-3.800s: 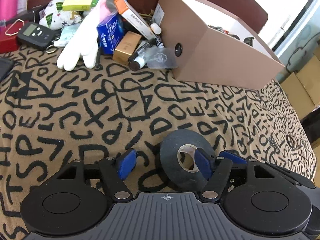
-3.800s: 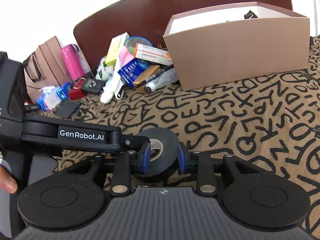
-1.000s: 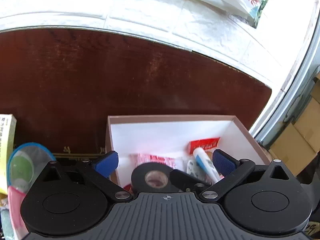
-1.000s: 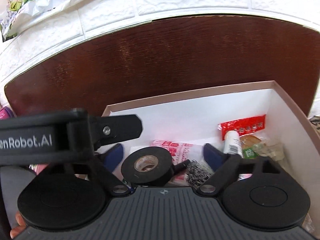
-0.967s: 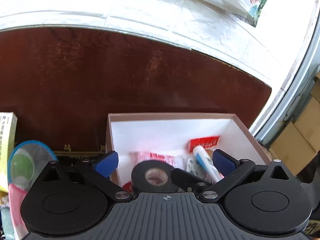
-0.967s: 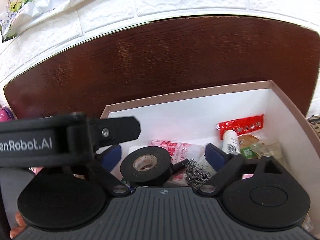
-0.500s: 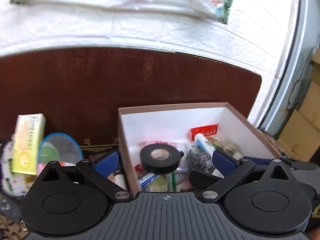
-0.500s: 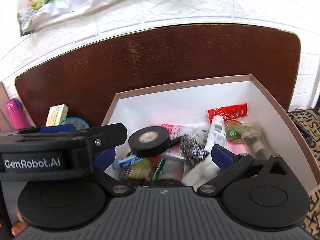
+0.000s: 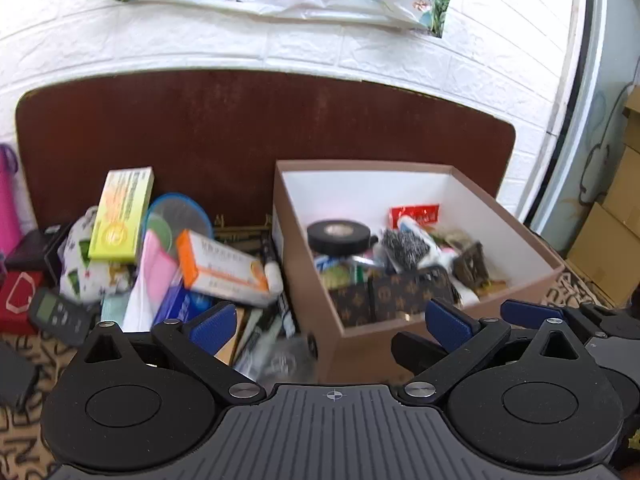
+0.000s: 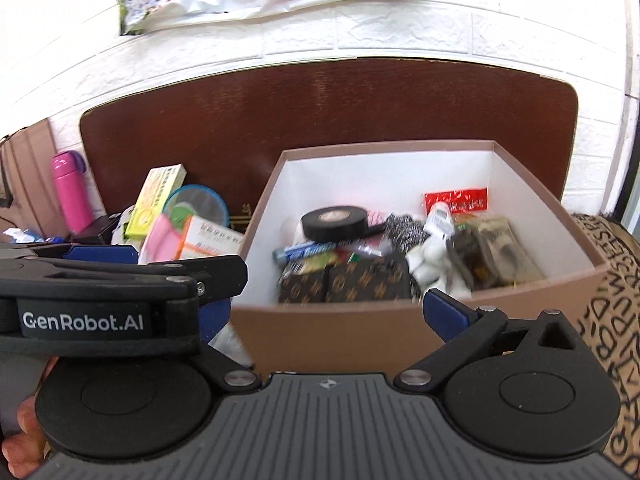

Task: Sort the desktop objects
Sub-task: 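Withdraw the left tool from the box back toward the table items, then close the left tool on the black phone case and lift it, then carry the phone case over the cardboard box and open the left tool, then withdraw the left tool from the box back over the table, then close the left tool on the white-pink glove and lift it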

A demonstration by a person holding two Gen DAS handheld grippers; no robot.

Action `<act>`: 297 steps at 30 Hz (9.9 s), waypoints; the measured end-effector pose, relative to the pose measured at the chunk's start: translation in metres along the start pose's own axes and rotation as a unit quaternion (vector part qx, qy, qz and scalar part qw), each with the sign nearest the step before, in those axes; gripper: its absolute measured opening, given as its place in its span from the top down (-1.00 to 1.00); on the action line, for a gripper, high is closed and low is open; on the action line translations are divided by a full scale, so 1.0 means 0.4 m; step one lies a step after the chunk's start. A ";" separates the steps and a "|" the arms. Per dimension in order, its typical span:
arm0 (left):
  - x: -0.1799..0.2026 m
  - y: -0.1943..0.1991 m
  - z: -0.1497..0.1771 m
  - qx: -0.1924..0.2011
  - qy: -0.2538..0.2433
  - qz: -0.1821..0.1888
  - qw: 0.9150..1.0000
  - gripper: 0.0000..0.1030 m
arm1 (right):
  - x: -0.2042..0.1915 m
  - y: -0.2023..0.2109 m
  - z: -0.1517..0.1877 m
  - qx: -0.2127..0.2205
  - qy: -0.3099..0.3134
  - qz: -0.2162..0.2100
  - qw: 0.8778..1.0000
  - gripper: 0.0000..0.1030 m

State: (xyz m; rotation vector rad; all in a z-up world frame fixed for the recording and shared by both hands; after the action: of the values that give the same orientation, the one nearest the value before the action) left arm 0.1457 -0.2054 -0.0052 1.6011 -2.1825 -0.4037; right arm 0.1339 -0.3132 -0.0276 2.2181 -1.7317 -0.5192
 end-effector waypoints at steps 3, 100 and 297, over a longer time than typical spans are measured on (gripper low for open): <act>-0.002 0.030 0.036 -0.003 -0.004 -0.003 1.000 -1.00 | -0.021 0.026 0.036 -0.006 -0.014 -0.009 1.000 -0.99; -0.645 0.097 0.255 -0.093 0.166 -0.141 0.972 0.71 | -0.548 -0.204 0.249 -0.137 0.068 -0.221 0.963 0.85; -0.463 -0.078 0.116 -0.052 0.109 -0.057 0.991 -0.42 | -0.426 -0.225 0.158 -0.003 0.091 -0.133 0.987 -0.26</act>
State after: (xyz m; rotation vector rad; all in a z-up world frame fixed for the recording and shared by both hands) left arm 0.1979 -0.0383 -0.0877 1.6355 -1.8834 -0.3518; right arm 0.1474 -0.1260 -0.1043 2.4225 -1.3513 -0.3634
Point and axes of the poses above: each gripper's, at about its wrist camera, not at the fingertips, and y roughly against the way its jaws point, x to its right, z to its underside, the point moved 5 cm from there along -y, roughly the way its jaws point, and after that the axes turned 6 degrees about x, right-handed, at the moved point
